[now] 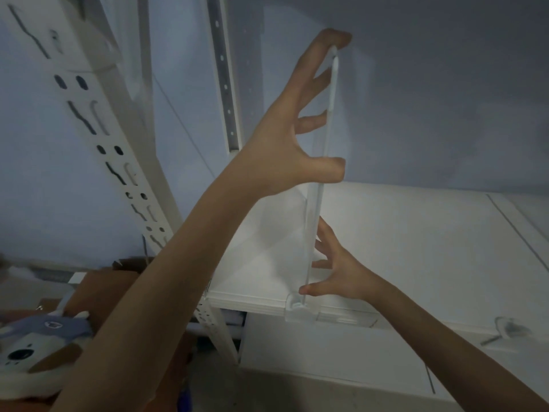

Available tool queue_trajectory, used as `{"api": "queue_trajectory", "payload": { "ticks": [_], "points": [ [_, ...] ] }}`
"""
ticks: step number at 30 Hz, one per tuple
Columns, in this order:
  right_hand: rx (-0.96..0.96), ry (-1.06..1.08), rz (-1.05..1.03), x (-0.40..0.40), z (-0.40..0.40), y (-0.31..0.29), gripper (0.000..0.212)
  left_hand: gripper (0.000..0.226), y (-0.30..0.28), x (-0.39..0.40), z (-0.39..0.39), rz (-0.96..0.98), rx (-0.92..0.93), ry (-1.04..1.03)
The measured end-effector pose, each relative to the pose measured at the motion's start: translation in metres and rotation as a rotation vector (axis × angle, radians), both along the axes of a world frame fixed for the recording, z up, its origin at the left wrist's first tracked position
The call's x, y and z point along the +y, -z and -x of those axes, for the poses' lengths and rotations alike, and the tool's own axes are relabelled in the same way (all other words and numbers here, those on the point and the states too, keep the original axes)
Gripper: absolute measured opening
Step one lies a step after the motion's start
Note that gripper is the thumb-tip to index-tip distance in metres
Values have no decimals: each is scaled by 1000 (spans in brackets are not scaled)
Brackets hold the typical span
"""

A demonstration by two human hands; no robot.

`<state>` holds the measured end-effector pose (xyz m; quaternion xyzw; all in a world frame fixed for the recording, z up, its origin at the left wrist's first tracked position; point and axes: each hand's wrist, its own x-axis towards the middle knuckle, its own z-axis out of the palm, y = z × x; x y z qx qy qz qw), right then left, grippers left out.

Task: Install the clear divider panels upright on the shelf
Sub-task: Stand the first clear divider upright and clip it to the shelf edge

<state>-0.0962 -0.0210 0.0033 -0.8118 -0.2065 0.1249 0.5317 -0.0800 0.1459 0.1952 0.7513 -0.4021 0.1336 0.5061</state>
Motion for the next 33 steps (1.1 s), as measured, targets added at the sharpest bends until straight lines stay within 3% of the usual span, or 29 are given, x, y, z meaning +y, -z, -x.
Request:
{"api": "queue_trajectory", "payload": {
  "ticks": [11, 14, 16, 19, 21, 22, 24, 26, 28, 31, 33],
  "points": [
    [-28, 57, 58, -4, 19, -1, 122, 103, -4, 1, 7, -14, 39, 21],
    [-36, 92, 52, -11, 32, -2, 119, 117, 2, 13, 10, 71, 64, 48],
    [-39, 137, 35, -21, 42, -1, 116, 115, 12, 21, 21, 167, 68, -8],
    [-28, 206, 37, -41, 58, 2, 112, 69, 36, 24, 50, 256, -216, -219],
    [0, 259, 55, -56, 70, 5, 107, 26, 58, 14, 65, 259, -433, -258],
    [7, 291, 69, -63, 77, 6, 102, 16, 68, 3, 70, 235, -475, -240],
    [3, 364, 101, -77, 89, 6, 89, 12, 85, -19, 73, 172, -528, -198],
    [-4, 444, 124, -91, 100, 7, 75, 12, 104, -36, 72, 183, -600, -297],
    [-5, 522, 104, -104, 110, 9, 65, 21, 123, -43, 70, 322, -465, -473],
    [55, 587, 34, -104, 117, 19, 47, 33, 152, -41, 72, 562, 29, -628],
    [216, 519, -49, -86, 118, 33, 36, 50, 179, -37, 72, 497, 235, -610]
  ]
}}
